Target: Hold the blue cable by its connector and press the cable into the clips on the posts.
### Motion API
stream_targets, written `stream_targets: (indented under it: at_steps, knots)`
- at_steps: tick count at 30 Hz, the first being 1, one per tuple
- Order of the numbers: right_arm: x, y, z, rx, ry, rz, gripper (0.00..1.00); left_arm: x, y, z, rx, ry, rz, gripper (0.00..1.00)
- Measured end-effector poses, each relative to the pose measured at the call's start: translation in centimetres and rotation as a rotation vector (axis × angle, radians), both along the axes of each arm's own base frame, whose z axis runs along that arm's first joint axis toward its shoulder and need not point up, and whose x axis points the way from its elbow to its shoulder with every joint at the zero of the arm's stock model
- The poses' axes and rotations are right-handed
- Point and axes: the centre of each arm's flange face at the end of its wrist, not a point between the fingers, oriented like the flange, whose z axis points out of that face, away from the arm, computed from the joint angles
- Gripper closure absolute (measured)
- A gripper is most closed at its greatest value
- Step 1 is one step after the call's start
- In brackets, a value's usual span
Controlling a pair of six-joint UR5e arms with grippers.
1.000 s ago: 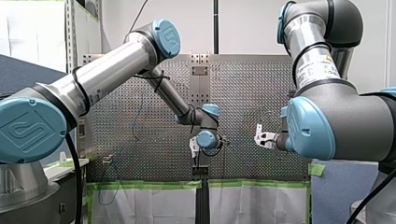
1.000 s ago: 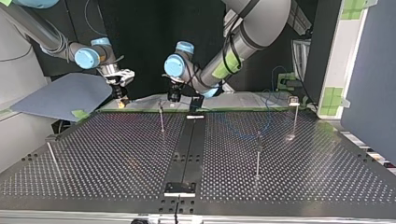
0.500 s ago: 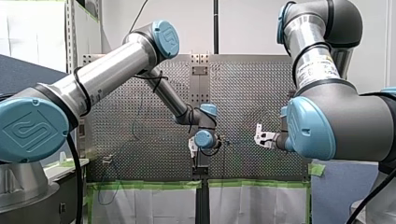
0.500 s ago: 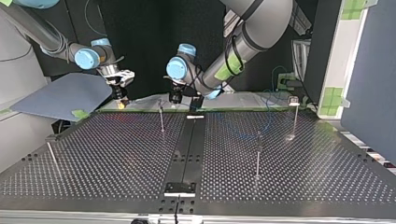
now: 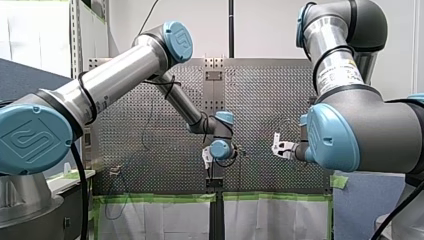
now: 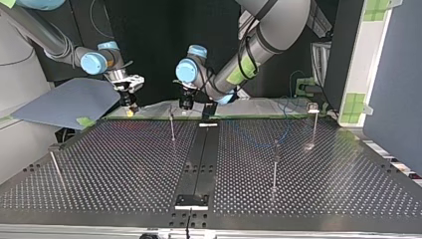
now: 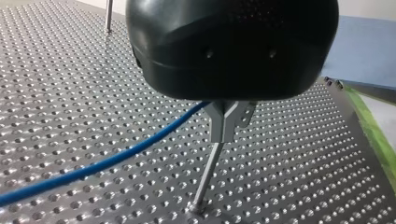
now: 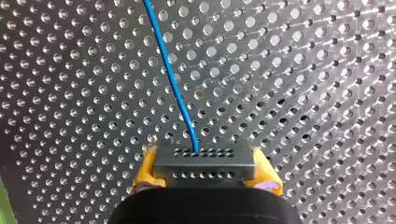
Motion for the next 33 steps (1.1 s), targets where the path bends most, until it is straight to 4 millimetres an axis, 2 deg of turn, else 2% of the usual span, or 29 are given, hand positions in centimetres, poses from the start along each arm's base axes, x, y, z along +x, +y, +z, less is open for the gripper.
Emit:
stream_targets:
  at_steps: [6,8,17,27,33]
  knots:
    - [0.4,-0.5,-1.0,0.012,0.017,0.007,1.00,-0.5,0.0,-2.1,0.019,0.019,0.005,1.00]
    - [0.4,-0.7,-1.1,0.017,0.023,0.006,1.00,-0.2,-0.1,-2.3,0.022,0.022,0.006,1.00]
    - [0.2,-0.8,-1.3,0.043,0.029,0.005,1.00,1.2,-1.1,-0.6,0.016,0.013,-0.003,1.00]
    - [0.2,-1.3,-1.0,0.038,0.026,0.003,1.00,1.4,-1.3,-0.4,0.025,0.015,-0.018,1.00]
    - [0.2,-1.7,-0.7,0.029,0.024,0.002,1.00,2.4,-0.8,-0.1,0.018,0.010,-0.018,1.00]
